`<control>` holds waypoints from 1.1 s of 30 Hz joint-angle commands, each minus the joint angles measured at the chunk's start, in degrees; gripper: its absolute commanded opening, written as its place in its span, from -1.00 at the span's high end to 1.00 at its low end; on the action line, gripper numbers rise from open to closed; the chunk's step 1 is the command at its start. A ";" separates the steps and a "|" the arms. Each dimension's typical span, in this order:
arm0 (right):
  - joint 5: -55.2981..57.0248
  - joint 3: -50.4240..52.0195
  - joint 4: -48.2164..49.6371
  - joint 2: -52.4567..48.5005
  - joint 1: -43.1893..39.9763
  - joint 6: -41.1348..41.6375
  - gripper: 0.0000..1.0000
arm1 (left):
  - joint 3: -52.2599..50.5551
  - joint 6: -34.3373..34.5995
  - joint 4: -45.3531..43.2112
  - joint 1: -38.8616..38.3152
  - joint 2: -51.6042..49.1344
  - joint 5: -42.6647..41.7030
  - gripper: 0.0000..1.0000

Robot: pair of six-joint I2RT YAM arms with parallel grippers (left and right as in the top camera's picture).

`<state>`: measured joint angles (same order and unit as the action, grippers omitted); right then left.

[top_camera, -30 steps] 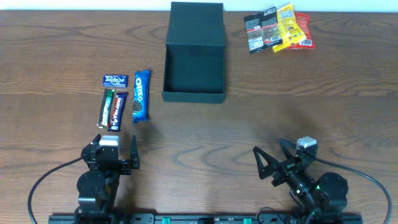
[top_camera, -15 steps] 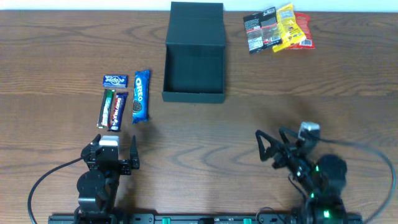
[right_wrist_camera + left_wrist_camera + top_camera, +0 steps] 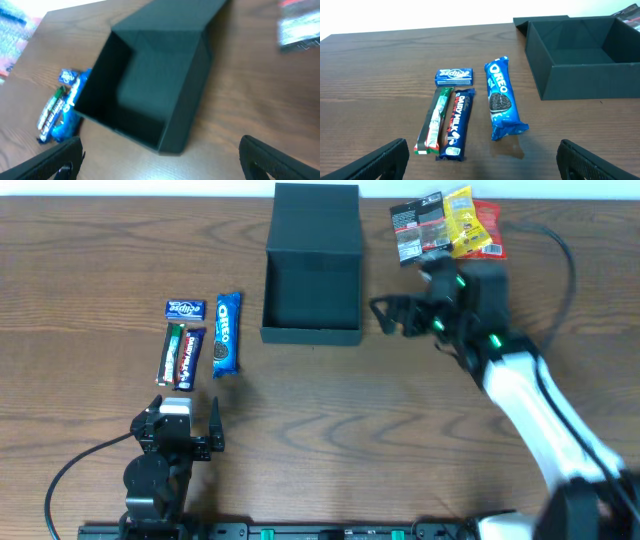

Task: Pack container
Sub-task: 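Move the right gripper toward the black box's right wall, then push the black box with the right gripper to straighten it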

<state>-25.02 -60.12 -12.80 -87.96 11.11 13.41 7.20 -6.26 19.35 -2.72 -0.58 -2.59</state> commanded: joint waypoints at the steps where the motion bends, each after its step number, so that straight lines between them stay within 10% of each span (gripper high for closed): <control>1: 6.73 -11.63 -4.31 -9.27 4.28 -4.98 -0.98 | -1.25 -0.79 0.48 0.00 0.33 0.04 -0.91; 9: 11.50 -36.44 -21.73 -30.64 7.45 -5.38 -0.99 | -1.25 -0.81 0.48 0.00 0.33 0.04 -0.91; 19: 11.76 -37.29 -22.93 -35.93 9.66 -5.42 -0.98 | -1.25 -0.79 0.48 0.00 0.33 0.04 -0.91; 33: 17.75 -36.94 -27.12 -37.05 9.66 -6.19 0.84 | -1.25 -0.79 0.46 0.00 0.33 0.04 -0.91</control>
<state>-8.01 -97.43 -38.65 -123.85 20.53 7.46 7.20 -6.26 19.35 -2.72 -0.58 -2.59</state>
